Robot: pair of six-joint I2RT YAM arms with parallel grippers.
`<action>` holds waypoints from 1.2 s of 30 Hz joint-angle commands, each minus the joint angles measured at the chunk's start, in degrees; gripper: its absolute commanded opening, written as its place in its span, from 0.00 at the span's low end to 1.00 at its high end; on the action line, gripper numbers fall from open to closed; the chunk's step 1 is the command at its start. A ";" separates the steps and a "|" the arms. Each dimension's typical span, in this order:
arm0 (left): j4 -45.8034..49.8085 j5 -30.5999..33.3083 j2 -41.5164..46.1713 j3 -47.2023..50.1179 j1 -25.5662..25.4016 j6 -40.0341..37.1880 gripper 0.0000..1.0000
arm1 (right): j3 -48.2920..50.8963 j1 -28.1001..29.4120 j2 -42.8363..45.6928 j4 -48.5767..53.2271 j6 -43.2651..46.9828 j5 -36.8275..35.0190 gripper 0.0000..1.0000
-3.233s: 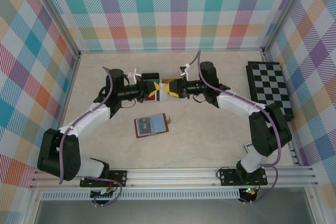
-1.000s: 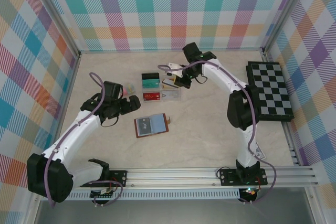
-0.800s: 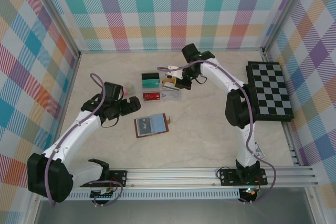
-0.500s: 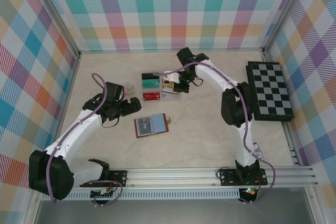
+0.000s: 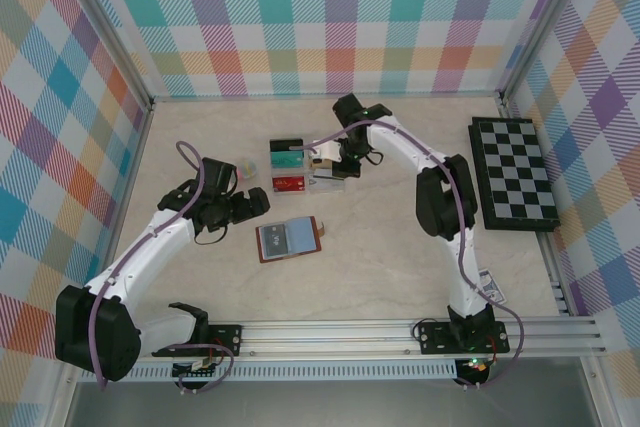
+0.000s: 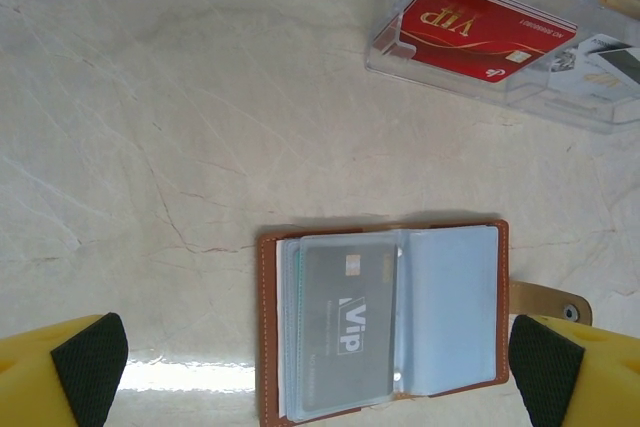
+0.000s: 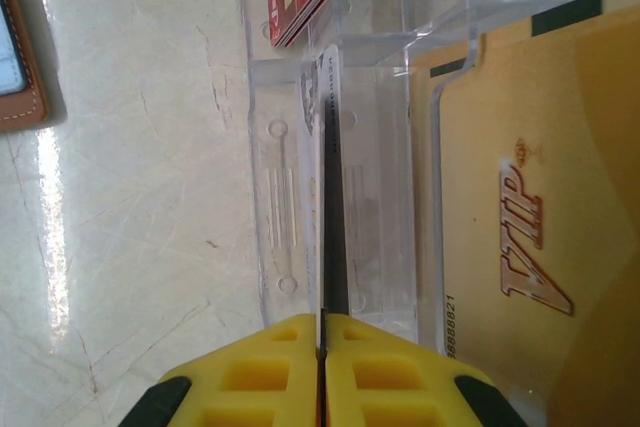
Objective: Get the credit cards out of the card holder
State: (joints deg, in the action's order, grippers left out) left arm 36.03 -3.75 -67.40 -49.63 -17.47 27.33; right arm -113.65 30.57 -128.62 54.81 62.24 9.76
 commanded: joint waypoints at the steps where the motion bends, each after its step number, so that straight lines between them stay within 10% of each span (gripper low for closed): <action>1: 0.25 -1.35 0.09 0.09 0.47 -1.07 1.00 | -1.70 0.94 -1.52 -0.69 1.75 -0.07 0.09; 14: 0.36 -1.96 0.96 0.68 0.40 -1.53 1.00 | -4.74 1.34 -1.78 -1.44 -4.48 2.12 0.23; 29: 1.69 -3.89 3.89 3.83 0.51 1.00 1.00 | 15.26 1.16 22.29 -19.08 -29.94 10.54 0.37; 34: -0.86 -7.17 5.14 7.56 0.53 2.59 1.00 | 27.12 1.46 33.17 -28.39 -50.01 14.62 0.64; 36: -1.90 -8.79 5.48 8.72 0.51 3.44 1.00 | 30.15 1.91 36.29 -29.07 -60.06 14.55 0.98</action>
State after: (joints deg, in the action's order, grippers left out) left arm 35.64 -9.17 -63.18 -42.61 -17.45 28.99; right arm -86.89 31.77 -95.15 31.31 19.55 20.34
